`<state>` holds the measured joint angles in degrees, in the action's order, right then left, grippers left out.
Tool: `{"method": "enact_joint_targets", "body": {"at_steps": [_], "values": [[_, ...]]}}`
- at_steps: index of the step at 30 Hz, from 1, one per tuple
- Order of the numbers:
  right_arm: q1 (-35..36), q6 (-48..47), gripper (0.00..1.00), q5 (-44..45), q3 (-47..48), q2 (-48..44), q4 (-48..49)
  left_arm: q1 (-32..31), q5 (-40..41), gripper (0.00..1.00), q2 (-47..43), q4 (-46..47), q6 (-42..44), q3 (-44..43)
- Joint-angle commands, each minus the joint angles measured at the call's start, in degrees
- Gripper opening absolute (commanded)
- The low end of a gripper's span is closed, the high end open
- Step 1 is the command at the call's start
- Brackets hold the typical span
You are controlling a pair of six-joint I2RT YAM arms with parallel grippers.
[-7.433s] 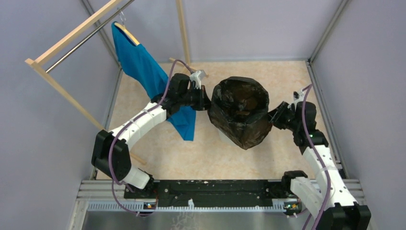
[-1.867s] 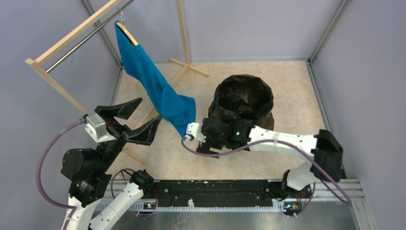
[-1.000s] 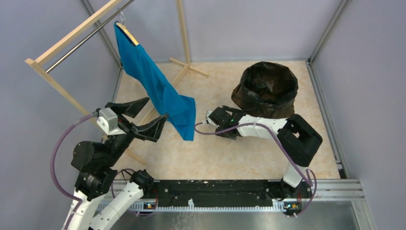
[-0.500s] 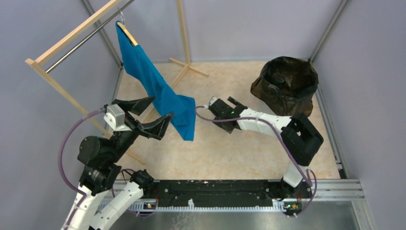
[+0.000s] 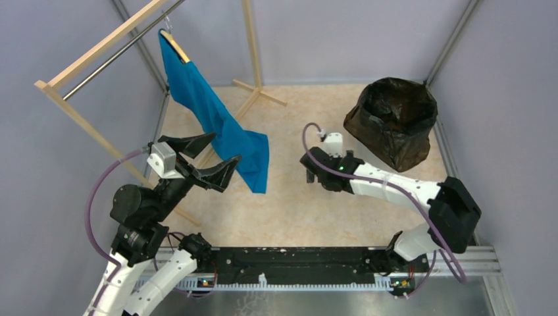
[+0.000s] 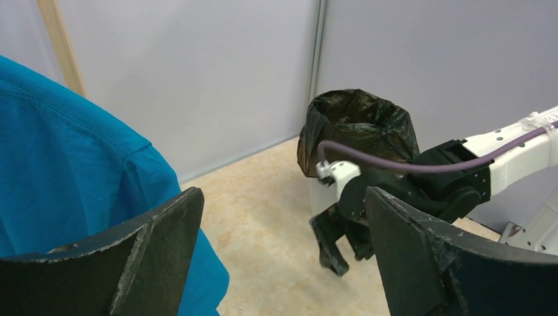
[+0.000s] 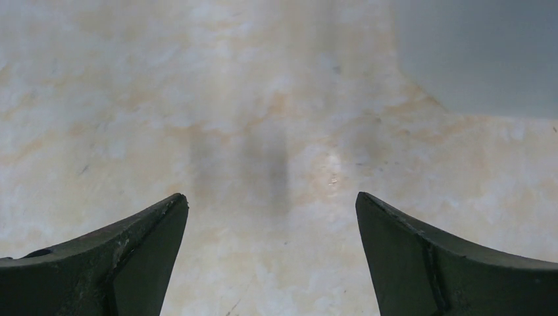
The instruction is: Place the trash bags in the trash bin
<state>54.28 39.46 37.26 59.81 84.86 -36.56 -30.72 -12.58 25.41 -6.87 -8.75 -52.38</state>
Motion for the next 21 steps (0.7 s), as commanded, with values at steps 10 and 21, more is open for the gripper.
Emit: {"method": "enact_joint_targets", "body": {"at_steps": [10,21], "values": [[-15.7,20.5,0.87,22.3,-11.4,-6.0,12.7,0.1,1.2,0.99,-0.1,0.9,2.2,0.1],[-28.8,5.9,0.86,21.1,-11.1,2.6,29.5,0.1,1.1,0.99,1.4,0.7,3.1,-0.3]]}}
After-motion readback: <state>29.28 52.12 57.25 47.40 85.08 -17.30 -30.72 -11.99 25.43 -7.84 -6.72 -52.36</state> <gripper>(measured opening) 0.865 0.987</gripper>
